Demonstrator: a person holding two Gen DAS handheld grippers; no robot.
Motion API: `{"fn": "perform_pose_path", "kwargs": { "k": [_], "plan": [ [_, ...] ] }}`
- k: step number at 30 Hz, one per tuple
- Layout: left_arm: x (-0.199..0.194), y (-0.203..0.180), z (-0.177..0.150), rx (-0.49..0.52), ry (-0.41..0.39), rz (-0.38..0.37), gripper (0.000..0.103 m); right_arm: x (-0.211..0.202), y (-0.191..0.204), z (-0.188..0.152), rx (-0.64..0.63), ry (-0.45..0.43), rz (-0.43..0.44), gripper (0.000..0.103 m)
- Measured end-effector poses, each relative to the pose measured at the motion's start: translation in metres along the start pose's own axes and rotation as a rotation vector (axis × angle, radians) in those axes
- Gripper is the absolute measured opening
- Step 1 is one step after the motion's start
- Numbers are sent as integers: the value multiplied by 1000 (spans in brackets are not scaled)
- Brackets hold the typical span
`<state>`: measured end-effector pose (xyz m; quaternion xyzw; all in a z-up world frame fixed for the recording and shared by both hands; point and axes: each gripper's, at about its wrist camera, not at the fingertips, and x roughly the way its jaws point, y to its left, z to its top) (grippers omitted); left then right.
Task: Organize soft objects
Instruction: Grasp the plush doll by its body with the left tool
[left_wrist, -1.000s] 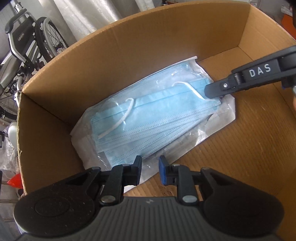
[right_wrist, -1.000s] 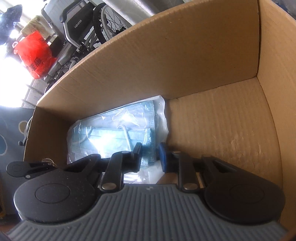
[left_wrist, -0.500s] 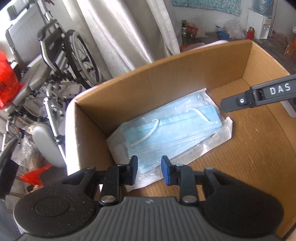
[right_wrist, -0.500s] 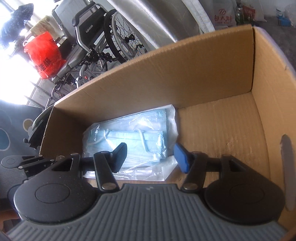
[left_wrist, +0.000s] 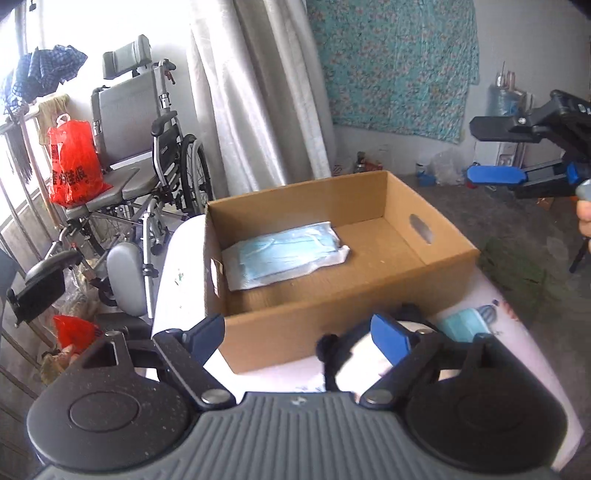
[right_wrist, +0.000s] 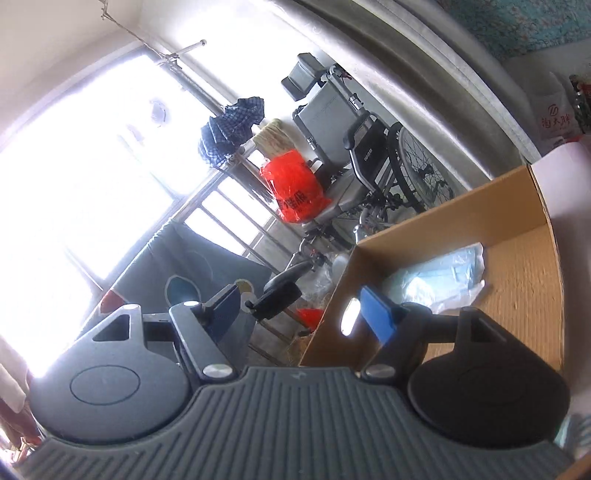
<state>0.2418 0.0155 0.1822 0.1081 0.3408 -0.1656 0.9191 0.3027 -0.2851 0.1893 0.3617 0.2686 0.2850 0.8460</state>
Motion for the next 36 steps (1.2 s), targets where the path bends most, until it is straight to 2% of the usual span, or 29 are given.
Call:
{"fn": "perform_pose_path", "kwargs": {
  "k": [4,7,9,12,16,21,23,27,30,31,32,33,36],
  "plan": [
    [-12,-30,-55,-66,2,-112,90,-30,17,-45,-66,38,-45,72],
    [0,-49,-84,-102,31,-148,91,-37,23,-89,-89,105,-147,72],
    [9,-59,-99,-122,54,-157,91,-38,20,-114,-105,162,-185,72],
    [23,-72,-115,-121,65,-161,91,-42,12,-151,-164,242,-133,73],
    [32,-84,-129,-93,78,-161,91,-42,-9,-182,-88,321,-203,73],
    [42,-92,-122,-47,59,-150,95,-27,-31,-199,-58,403,-209,74],
    [53,-93,-117,-39,102,-165,95,-18,-38,-200,-41,422,-195,81],
    [69,-98,-109,-4,127,-137,95,1,-46,-198,-14,461,-167,82],
    [79,-100,-109,-24,146,-137,95,16,-49,-197,3,457,-152,82],
    [82,-100,-110,-29,147,-130,95,20,-52,-198,28,454,-151,79],
    [83,-100,-110,-34,145,-119,92,26,-55,-199,49,446,-152,65],
    [82,-99,-111,-35,138,-105,87,29,-55,-200,40,440,-182,59],
    [77,-96,-112,-39,130,-117,79,32,-49,-200,-38,435,-175,55]
  ]
}}
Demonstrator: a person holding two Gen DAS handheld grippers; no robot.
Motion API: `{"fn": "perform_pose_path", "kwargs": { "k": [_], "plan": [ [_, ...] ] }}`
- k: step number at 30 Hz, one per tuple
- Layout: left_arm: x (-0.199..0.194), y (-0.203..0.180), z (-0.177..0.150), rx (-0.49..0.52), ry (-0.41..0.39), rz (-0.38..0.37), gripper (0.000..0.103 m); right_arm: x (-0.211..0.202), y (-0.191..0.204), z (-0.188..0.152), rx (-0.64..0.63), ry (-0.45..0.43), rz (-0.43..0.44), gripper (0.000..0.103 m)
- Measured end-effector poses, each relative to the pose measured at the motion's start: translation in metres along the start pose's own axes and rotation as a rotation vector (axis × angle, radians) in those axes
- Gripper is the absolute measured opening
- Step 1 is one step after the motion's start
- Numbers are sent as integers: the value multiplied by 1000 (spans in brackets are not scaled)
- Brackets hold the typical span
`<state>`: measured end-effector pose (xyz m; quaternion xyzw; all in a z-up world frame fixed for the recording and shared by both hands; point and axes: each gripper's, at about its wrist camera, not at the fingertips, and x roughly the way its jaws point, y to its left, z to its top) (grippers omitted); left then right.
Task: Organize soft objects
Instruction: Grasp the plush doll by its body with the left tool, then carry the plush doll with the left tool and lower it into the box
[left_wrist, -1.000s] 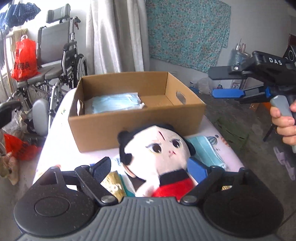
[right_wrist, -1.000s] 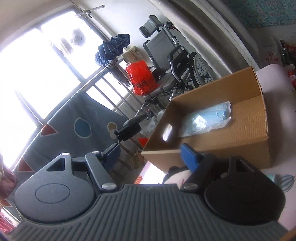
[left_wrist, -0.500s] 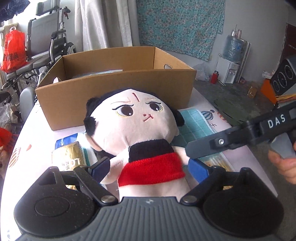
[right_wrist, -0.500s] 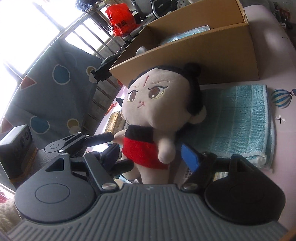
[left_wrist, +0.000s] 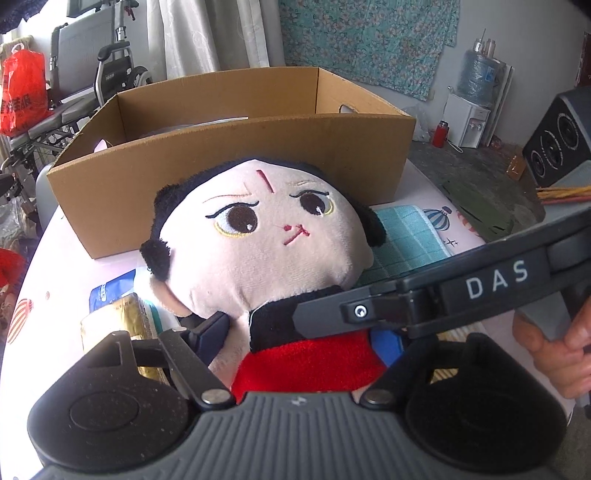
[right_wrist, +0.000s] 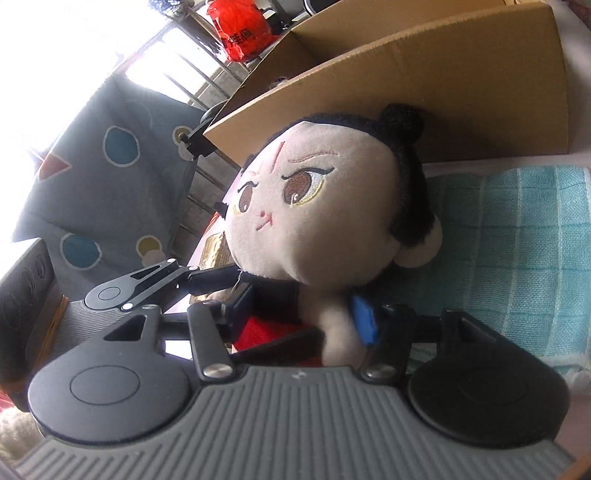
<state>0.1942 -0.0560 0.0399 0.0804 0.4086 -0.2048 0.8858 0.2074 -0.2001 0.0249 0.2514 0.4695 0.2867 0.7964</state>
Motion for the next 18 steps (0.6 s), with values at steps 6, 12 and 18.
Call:
{"fn": "perform_pose_path", "kwargs": {
  "k": [6,12,18],
  "plan": [
    [-16,3,-3,-52,-37,-43,76,-11,14,-5,-78,-45,1,53],
    [-46,0,-2,-143,-123,-74,75,-38,30,-8,-143,-125,23,53],
    [-73,-8,13,-213,-220,-71,75,-67,53,2,-216,-188,16,53]
  ]
}}
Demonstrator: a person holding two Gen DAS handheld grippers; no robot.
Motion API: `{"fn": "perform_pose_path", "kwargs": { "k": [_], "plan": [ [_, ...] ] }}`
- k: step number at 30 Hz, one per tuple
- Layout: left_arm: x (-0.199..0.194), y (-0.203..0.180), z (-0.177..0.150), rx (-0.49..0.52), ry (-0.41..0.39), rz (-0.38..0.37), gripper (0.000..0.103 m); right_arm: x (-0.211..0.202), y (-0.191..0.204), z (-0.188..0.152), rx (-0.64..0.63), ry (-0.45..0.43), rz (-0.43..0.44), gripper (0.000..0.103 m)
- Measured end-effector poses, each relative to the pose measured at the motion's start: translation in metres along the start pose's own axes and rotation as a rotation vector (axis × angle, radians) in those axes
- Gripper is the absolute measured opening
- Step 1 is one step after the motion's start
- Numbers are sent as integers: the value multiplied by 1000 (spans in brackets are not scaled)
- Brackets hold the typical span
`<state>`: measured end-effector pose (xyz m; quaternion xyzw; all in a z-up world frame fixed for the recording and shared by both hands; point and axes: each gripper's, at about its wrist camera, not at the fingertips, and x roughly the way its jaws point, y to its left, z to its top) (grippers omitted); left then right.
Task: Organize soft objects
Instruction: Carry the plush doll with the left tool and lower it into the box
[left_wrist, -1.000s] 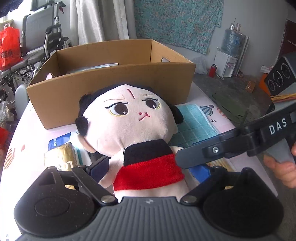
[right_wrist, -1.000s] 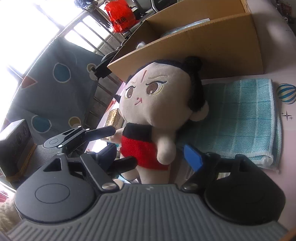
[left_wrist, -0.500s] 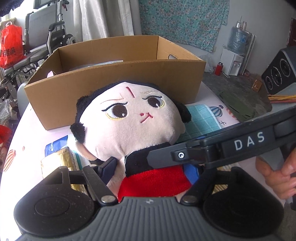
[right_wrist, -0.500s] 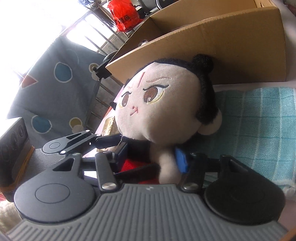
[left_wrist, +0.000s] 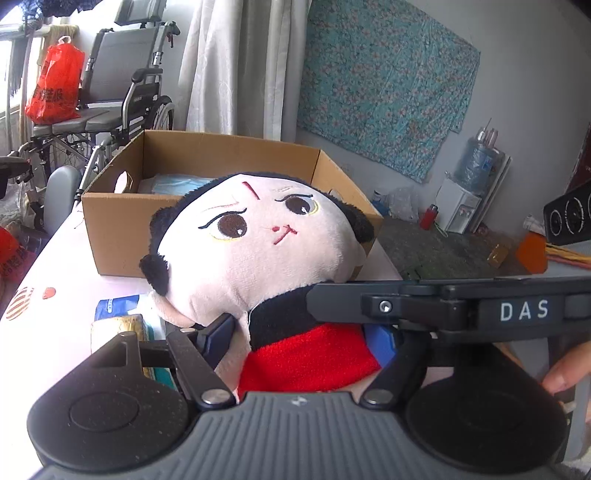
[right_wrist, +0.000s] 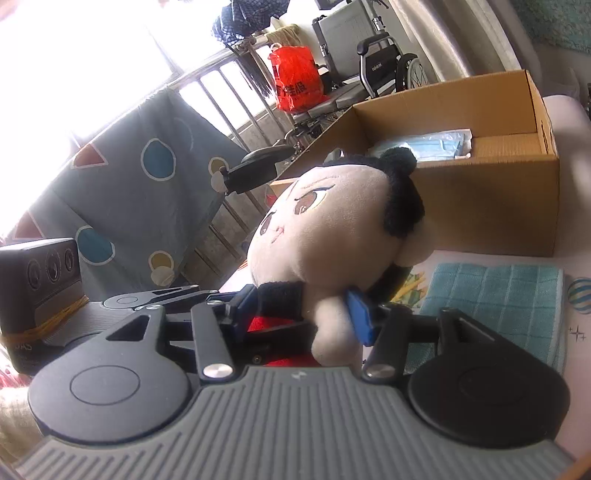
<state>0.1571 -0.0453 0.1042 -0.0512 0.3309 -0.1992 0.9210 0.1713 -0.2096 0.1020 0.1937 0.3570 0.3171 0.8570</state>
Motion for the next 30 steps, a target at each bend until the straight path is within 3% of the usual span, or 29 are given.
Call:
{"fn": "perform_pose_path", "kwargs": {
  "k": [5,10,17,19,20,21,22,24,27,30],
  "plan": [
    [4,-12,41,-34,-87,19,75,-14,6,44,-39,-43,-19,53],
    [35,-8,103,-100,-124,18,75,-8,-3,120,-70,-84,-67,53],
    [115,16,173,-168,-88,98,75,55,-50,229,-72,-46,-85,52],
    [136,24,180,-168,-80,131,75,75,-67,248,-40,-32,-37,51],
    [146,26,182,-152,-75,138,69,87,-76,255,-7,-28,16,48],
    [157,29,182,-142,-61,135,53,100,-84,262,26,-18,67,45],
    [171,33,183,-154,-20,129,48,110,-90,266,51,-4,88,45],
    [193,44,182,-214,71,122,46,138,-99,270,82,42,22,45],
    [202,60,179,-235,92,138,48,167,-119,256,107,92,-60,45],
    [192,75,178,-244,113,100,54,167,-141,233,197,62,-105,45]
  ]
}}
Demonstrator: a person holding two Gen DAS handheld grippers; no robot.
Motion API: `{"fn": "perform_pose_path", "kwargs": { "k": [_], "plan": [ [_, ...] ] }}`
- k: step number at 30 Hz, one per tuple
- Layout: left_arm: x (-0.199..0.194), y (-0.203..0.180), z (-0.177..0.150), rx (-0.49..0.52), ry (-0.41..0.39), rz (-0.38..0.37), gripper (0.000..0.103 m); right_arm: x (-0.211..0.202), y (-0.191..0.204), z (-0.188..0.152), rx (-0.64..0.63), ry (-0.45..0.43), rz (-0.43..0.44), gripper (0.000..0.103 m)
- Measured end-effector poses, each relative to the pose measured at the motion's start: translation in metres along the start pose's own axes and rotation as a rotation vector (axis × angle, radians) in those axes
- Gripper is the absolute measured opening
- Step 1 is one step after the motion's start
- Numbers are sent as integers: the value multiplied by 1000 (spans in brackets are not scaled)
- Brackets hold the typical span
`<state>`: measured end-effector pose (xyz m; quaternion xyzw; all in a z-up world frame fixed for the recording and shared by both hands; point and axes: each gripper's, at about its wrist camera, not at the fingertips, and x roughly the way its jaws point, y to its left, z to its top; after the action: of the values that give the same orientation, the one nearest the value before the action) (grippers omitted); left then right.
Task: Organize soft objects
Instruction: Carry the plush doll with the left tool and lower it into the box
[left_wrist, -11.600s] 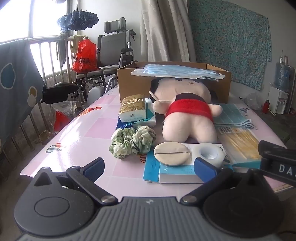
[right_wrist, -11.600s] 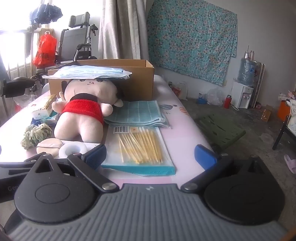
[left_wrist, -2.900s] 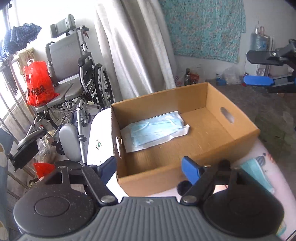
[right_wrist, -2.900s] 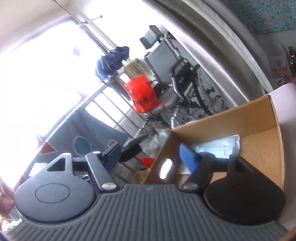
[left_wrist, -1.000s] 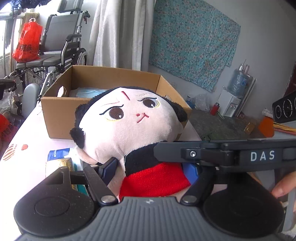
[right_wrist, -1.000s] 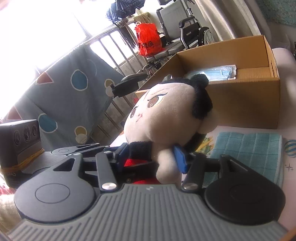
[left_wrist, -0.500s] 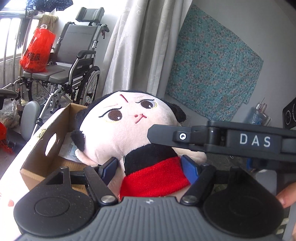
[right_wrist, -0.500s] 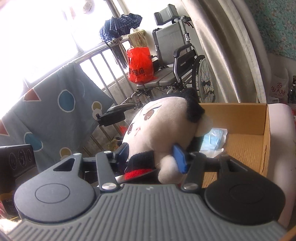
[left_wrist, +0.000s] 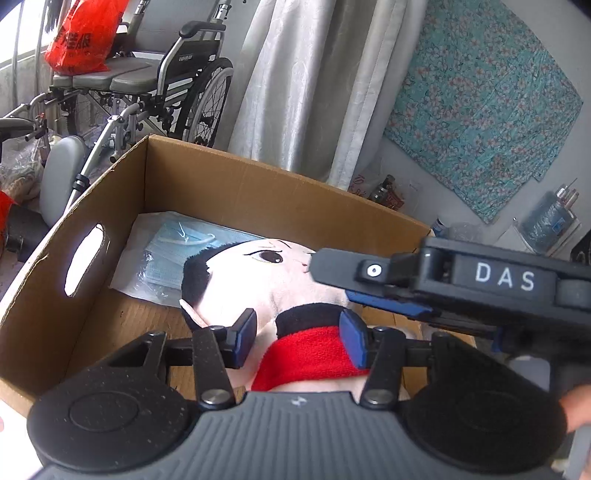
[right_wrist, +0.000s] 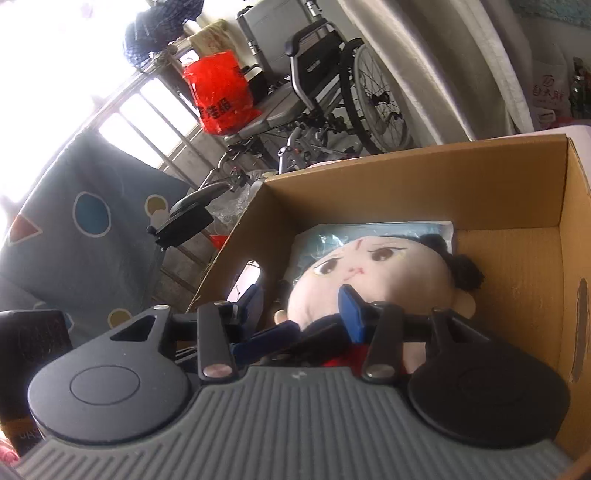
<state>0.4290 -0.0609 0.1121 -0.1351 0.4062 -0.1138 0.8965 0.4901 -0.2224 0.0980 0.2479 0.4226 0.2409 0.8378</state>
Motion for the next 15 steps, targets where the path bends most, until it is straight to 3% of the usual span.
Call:
{"fn": "perform_pose_path", "kwargs": {
  "k": [1,3,5,9,11,13,15],
  "plan": [
    [-3,5,1,-11,7,-11,56,-4,-11,-5,46,-22,0,45],
    [-11,13,5,-34,22,-26,73,-12,-28,-9,132,-35,-28,46],
    [-18,20,12,-40,14,-28,84,-25,-43,-16,195,-16,-28,46],
    [-11,20,39,55,17,2,94,-51,-53,-27,239,26,30,55],
    [8,17,56,128,80,-17,97,-64,-53,-36,262,78,40,73],
    [24,16,68,140,94,-19,97,-71,-55,-45,306,129,26,75],
    [41,17,78,122,115,-36,103,-69,-59,-54,355,191,32,76]
  ]
}}
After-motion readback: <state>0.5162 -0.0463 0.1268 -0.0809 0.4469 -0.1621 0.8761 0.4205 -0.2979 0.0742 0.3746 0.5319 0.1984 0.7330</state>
